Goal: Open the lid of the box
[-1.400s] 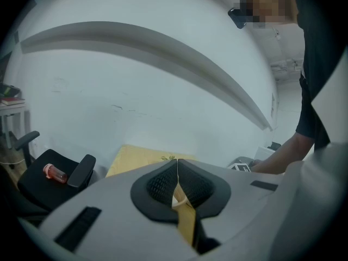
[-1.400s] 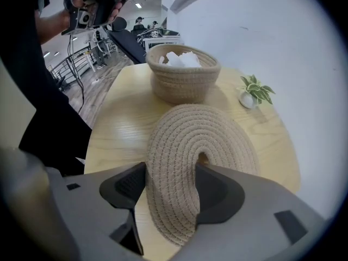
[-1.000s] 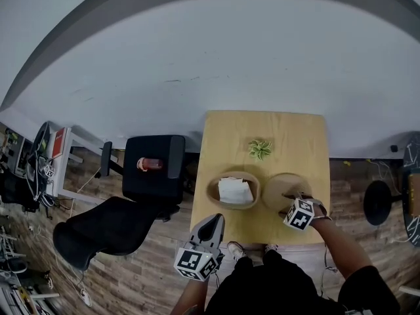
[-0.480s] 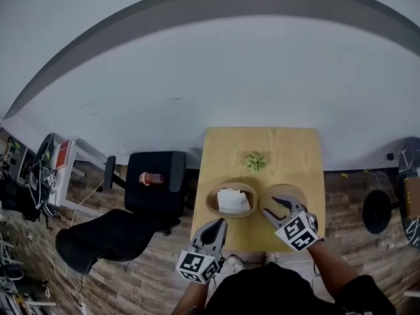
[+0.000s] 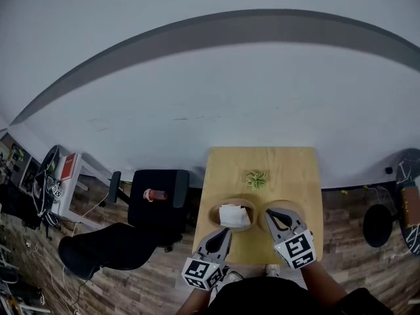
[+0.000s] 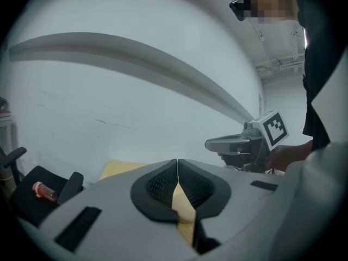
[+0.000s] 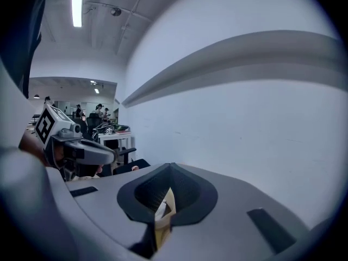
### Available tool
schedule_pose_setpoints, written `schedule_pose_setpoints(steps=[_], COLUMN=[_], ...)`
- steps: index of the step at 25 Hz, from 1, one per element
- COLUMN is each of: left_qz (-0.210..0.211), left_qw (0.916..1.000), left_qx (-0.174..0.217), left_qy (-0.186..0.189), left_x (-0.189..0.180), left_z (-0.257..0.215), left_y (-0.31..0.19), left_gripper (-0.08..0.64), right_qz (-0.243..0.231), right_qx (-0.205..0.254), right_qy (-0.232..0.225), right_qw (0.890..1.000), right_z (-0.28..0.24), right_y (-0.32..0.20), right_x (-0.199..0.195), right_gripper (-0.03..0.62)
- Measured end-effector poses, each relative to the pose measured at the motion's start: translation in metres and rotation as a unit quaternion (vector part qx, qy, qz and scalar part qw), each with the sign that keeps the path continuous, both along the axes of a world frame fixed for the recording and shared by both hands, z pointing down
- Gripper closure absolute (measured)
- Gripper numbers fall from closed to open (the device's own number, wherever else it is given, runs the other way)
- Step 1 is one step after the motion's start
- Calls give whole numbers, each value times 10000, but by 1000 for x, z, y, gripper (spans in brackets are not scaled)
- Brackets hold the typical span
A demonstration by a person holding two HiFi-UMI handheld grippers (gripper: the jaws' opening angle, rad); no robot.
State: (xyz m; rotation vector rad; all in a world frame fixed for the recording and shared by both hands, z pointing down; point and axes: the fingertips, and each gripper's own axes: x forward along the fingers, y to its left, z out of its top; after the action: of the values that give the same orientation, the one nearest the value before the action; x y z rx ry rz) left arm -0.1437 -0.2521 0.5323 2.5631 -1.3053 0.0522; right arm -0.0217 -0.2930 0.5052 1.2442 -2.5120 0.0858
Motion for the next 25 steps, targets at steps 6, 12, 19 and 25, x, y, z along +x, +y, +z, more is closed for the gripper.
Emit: schedule_pose_setpoints(steps=[6,12,19,25], left_qz=[40,65,101,116], left_qw=[9997,9996,9995,9995], left_qx=[230,266,300,304], left_qy=[44,9,-3,23], left_x=[4,4,7,8], left_z=[-18,-21,-22,-24], left_y=[-2,3,5,5], left_gripper=[540,540,540,540], right_qz=[224,234,242,263], right_qx=[260,330,379,402], right_qy=[-134,-102,-39,-114], right_qw=[9993,9991,9990,9988], right_z=[-24,-29,-24,-32], right_y=[5,11,15,16], right_x=[6,12,17,16], right_gripper=[574,574,574,574])
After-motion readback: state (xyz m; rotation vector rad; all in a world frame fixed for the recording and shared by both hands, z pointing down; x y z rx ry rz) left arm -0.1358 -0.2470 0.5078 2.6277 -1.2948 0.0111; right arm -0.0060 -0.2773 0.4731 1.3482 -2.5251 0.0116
